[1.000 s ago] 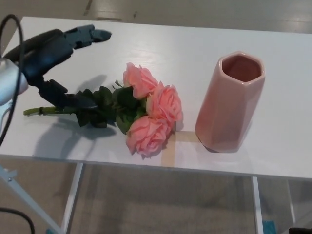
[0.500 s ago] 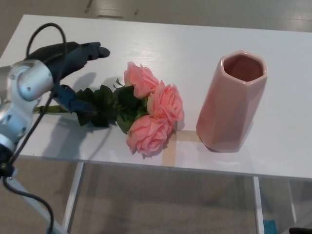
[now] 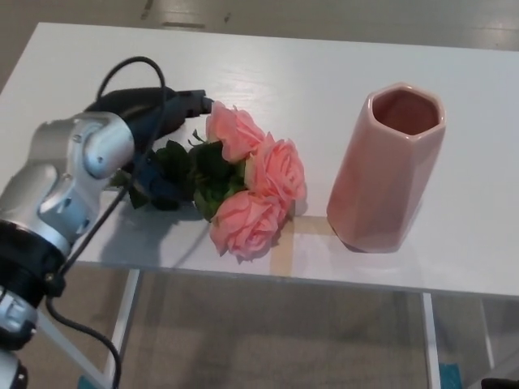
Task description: Use the left hand to pick up the rose and then lift and insert it into the pink vase.
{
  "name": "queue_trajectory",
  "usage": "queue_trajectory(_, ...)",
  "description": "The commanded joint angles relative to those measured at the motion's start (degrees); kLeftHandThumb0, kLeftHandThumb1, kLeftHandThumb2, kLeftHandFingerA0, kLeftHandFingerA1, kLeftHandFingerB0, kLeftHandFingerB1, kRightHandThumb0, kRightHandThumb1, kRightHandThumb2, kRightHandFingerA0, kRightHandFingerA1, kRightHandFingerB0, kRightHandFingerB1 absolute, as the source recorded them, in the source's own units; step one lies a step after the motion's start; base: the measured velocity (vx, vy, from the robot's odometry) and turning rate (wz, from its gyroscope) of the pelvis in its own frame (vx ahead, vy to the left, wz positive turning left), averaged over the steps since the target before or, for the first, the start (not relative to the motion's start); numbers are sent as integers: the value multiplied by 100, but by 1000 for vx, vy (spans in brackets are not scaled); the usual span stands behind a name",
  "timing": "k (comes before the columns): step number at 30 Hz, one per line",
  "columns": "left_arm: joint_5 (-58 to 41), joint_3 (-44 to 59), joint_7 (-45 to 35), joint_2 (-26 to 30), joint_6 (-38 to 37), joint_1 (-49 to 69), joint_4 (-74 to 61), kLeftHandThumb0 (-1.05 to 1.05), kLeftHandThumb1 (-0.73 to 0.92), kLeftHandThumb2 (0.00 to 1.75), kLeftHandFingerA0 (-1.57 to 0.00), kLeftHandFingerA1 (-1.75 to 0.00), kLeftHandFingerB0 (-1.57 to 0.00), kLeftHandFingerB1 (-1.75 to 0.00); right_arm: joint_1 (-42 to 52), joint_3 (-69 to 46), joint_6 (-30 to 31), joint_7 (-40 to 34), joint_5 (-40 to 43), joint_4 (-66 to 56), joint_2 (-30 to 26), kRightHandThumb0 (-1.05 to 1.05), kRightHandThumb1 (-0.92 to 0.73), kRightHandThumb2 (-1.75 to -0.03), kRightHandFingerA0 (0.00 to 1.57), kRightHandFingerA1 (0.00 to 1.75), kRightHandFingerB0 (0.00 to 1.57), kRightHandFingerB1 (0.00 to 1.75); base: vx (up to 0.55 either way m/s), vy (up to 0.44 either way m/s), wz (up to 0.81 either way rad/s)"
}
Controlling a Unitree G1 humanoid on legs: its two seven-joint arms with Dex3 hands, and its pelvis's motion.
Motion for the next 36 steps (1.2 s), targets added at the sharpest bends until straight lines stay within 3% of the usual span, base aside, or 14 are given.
queue_trajectory(1, 319, -153, 84, -144, 41, -12, 221, -62, 35, 64, -3, -14, -8, -25, 40, -79, -41, 1, 86, 19, 29, -30, -65, -59, 65, 49, 54, 43, 0, 0, 0)
queue_trajectory(12, 482, -306, 70, -424, 114, 8, 737, -50, 34, 72, 0, -19, -5, -29, 19, -119, -53, -3, 88, -1, 56, -30, -65, -59, 66, 49, 55, 44, 0, 0, 0)
queue_trajectory(13, 491, -317, 72, -430, 100, 9, 766, -49, 45, 56, -2, -17, -9, -24, 20, -123, -53, 1, 93, -4, 58, -30, -65, -59, 66, 49, 55, 44, 0, 0, 0)
queue_trajectory(15, 602, -455, 87, -464, 28, -28, 994, -45, 41, 64, -4, -15, -8, -27, 26, -135, -62, -2, 105, -20, 70, -30, -65, -59, 66, 49, 55, 44, 0, 0, 0)
queue_trajectory(17, 649, -534, 52, -479, 26, -63, 1073, -39, 48, 55, -1, -24, -9, -27, 23, -133, -49, -9, 94, -15, 59, -30, -65, -59, 66, 49, 55, 44, 0, 0, 0)
queue_trajectory(18, 777, -674, 38, -474, -17, -111, 1188, -37, 50, 69, -2, -24, -7, -34, 18, -137, -53, -7, 97, -20, 58, -30, -65, -59, 66, 49, 55, 44, 0, 0, 0)
queue_trajectory(19, 847, -764, -15, -487, -2, -175, 1249, -23, 54, 99, 0, -49, 0, -47, -9, -157, -31, -6, 114, -8, 57, -30, -65, -59, 66, 49, 55, 44, 0, 0, 0)
queue_trajectory(23, 828, -823, 12, -494, -24, -237, 1342, -23, 54, 99, 0, -49, 0, -47, -20, -169, -28, -5, 110, -5, 61, -30, -65, -59, 66, 49, 55, 44, 0, 0, 0)
queue_trajectory(24, 578, -678, -41, -560, -175, -208, 1419, -24, 75, 62, -78, -46, -52, -37, -38, -193, -19, 28, 136, 1, 69, -30, -65, -59, 66, 49, 56, 44, 0, 0, 0)
queue_trajectory(25, 510, -636, -105, -604, -184, -211, 1447, -23, 75, 63, -93, -51, -56, -39, -34, -201, -16, 40, 141, 4, 68, -30, -65, -59, 65, 49, 56, 44, 0, 0, 0)
queue_trajectory(29, 517, -578, -190, -672, -186, -221, 1490, -22, 70, 61, -107, -58, -61, -42, -29, -217, -16, 55, 143, 3, 68, -30, -65, -59, 65, 49, 56, 44, 0, 0, 0)
queue_trajectory(30, 569, -609, -39, -621, -361, -62, 1243, -17, 68, 60, -98, -78, -57, -42, -28, -213, -16, 77, 141, 5, 73, -30, -65, -59, 65, 49, 56, 44, 0, 0, 0)
queue_trajectory(35, 617, -569, 150, -591, -482, 54, 1090, -16, 68, 60, -94, -80, -51, -40, -32, -210, -37, 98, 145, -11, 75, -30, -65, -59, 65, 49, 56, 44, 0, 0, 0)
queue_trajectory(36, 600, -551, 142, -598, -488, 76, 1080, -16, 69, 61, -93, -61, -45, -38, -30, -212, -41, 93, 149, -13, 72, -30, -65, -59, 65, 49, 56, 44, 0, 0, 0)
